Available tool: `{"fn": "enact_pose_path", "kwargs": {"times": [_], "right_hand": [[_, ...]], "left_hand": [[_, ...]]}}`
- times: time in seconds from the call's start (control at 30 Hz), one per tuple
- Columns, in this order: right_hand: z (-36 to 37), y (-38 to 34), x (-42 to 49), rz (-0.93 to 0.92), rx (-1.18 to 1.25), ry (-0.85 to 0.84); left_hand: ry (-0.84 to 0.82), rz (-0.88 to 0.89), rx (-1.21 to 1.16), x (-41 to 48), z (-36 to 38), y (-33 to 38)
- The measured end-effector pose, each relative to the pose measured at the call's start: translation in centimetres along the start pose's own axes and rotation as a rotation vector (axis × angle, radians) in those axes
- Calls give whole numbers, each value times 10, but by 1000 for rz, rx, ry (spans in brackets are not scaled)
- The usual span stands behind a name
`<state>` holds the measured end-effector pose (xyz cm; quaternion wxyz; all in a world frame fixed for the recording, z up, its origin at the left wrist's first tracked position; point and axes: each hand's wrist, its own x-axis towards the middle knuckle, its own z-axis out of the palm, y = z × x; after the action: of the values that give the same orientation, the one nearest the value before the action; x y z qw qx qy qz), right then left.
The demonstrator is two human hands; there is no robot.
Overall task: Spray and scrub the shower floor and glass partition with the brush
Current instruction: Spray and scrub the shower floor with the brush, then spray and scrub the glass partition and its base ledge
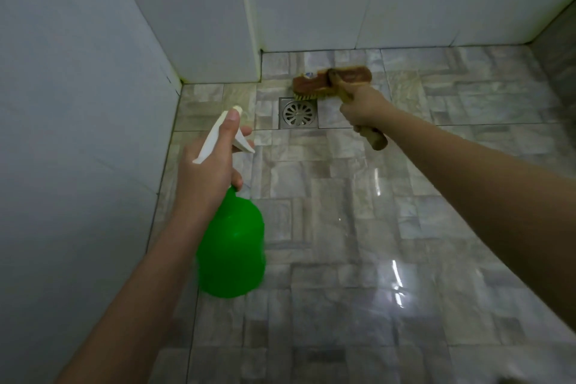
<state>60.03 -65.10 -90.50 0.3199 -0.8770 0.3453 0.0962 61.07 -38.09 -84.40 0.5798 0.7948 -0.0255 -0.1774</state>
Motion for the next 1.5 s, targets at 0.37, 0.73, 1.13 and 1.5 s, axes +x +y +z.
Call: {"fn": "enact_pose_path", "kwargs": {"times": [0.37, 0.73, 1.13, 1.5], "right_hand": [[-216, -9, -165, 91, 68, -44], [-610, -63, -398, 107, 26, 104], [-901, -129, -500, -141, 58, 717], [-1103, -237, -564, -224, -229, 1403]], "left_hand": [[43, -98, 60, -129, 10, 225], [-50, 25, 2, -277, 36, 646], [-366, 496, -165, -323, 84, 956], [-727, 903, -289, -287, 118, 1156]]}}
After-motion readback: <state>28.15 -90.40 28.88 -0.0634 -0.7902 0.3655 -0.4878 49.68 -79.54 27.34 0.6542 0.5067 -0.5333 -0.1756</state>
